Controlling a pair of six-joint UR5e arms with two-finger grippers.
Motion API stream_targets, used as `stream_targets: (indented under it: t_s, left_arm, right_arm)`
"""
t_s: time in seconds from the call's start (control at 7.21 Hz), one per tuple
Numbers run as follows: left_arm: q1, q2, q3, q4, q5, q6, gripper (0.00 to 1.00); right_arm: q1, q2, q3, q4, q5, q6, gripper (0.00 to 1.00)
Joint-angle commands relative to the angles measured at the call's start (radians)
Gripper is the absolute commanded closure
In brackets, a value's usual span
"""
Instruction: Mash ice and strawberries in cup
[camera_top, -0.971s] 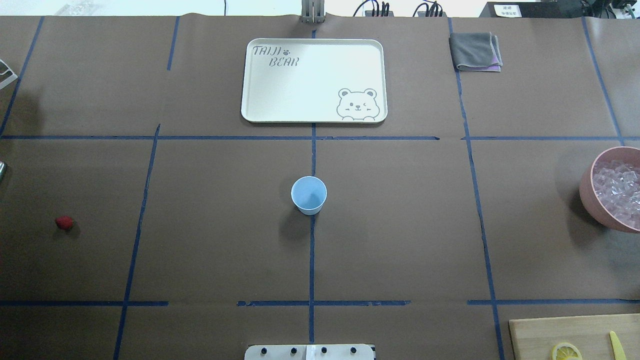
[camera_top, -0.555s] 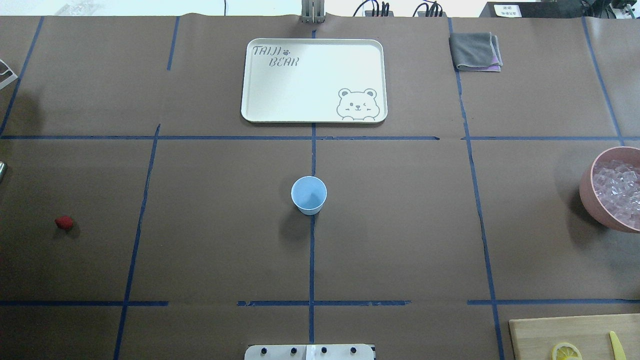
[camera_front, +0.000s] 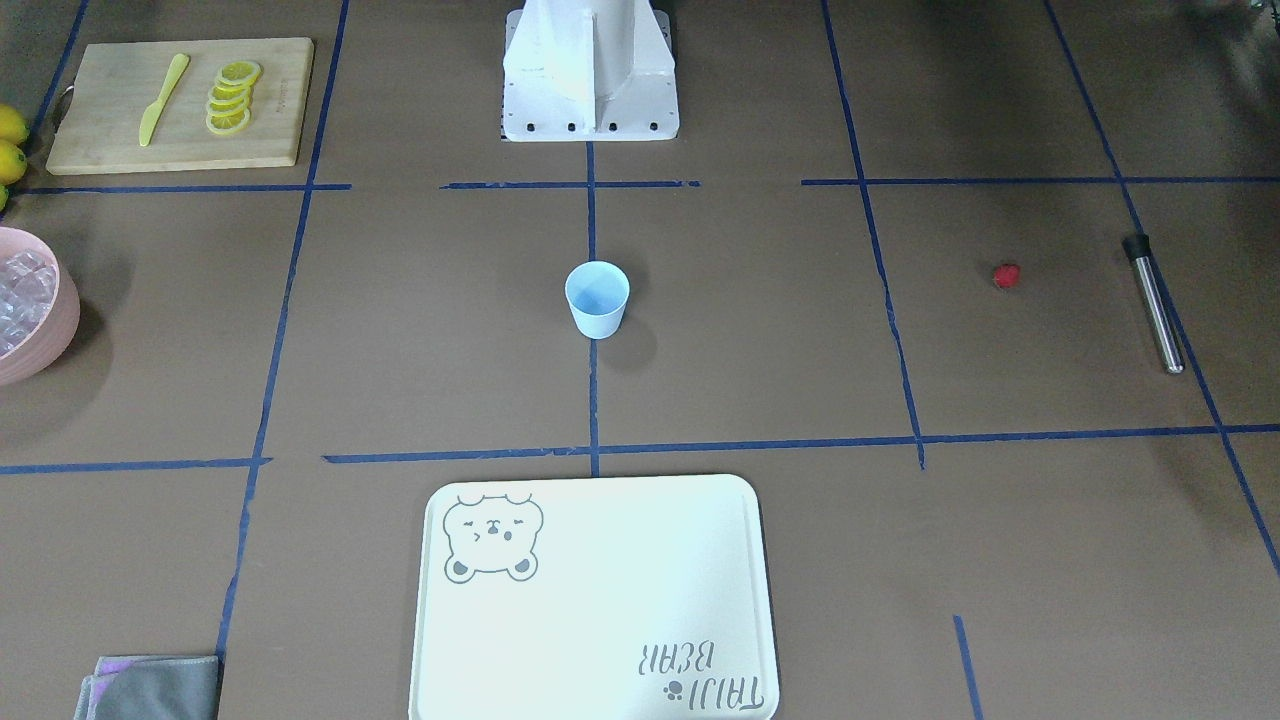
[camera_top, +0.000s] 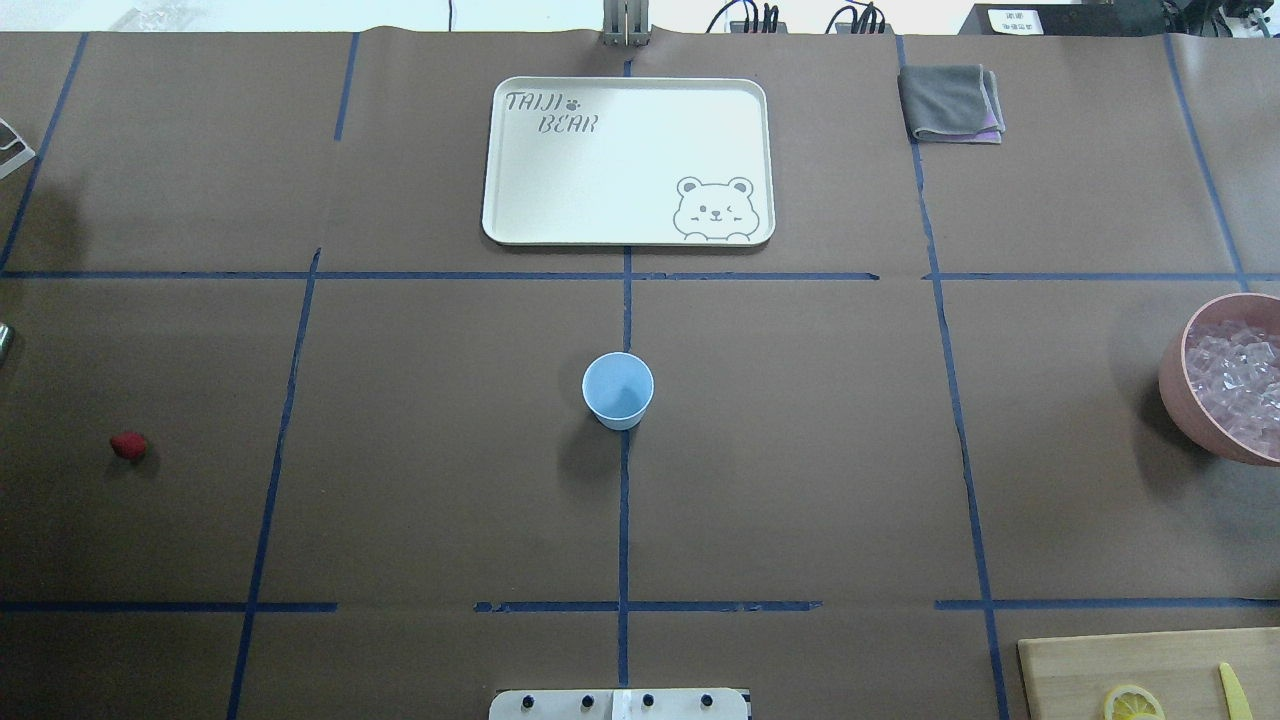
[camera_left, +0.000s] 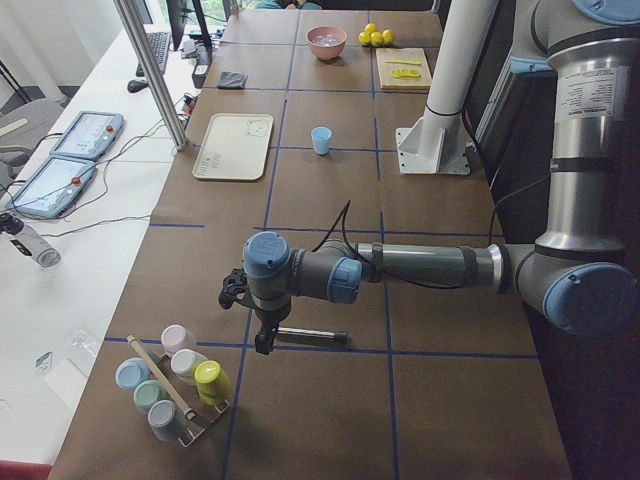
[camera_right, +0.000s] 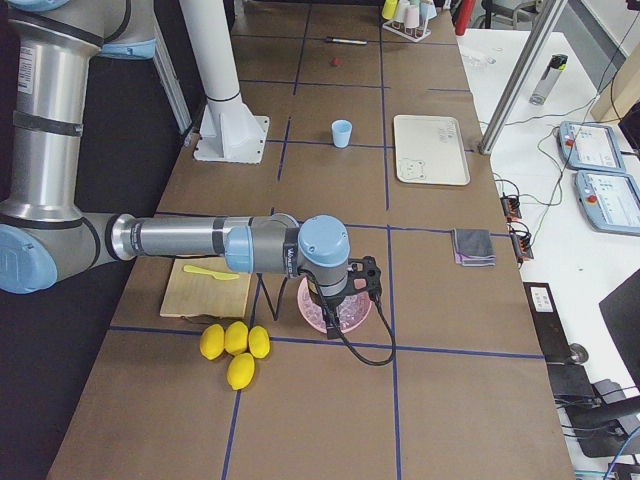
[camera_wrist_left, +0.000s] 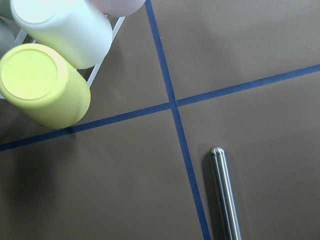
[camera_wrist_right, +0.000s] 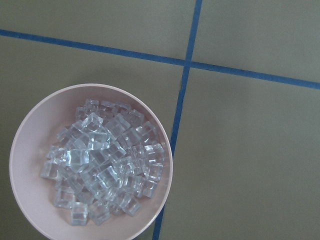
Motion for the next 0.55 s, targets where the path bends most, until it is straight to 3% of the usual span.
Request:
stream_targets:
  t_s: [0.0,0.42]
  left_arm:
    - [0.000,0.003,0.003,-0.002,0.007,0.005,0.00]
    - [0.000,-0.009,0.000,0.000,0.003,0.005,0.00]
  right_arm:
    - [-0.004,0.001,-0.002,0.012,0.001,-0.001,0.01]
    - [-0.019,-0.001,-0.002,0.021,0.008,0.007,0.00]
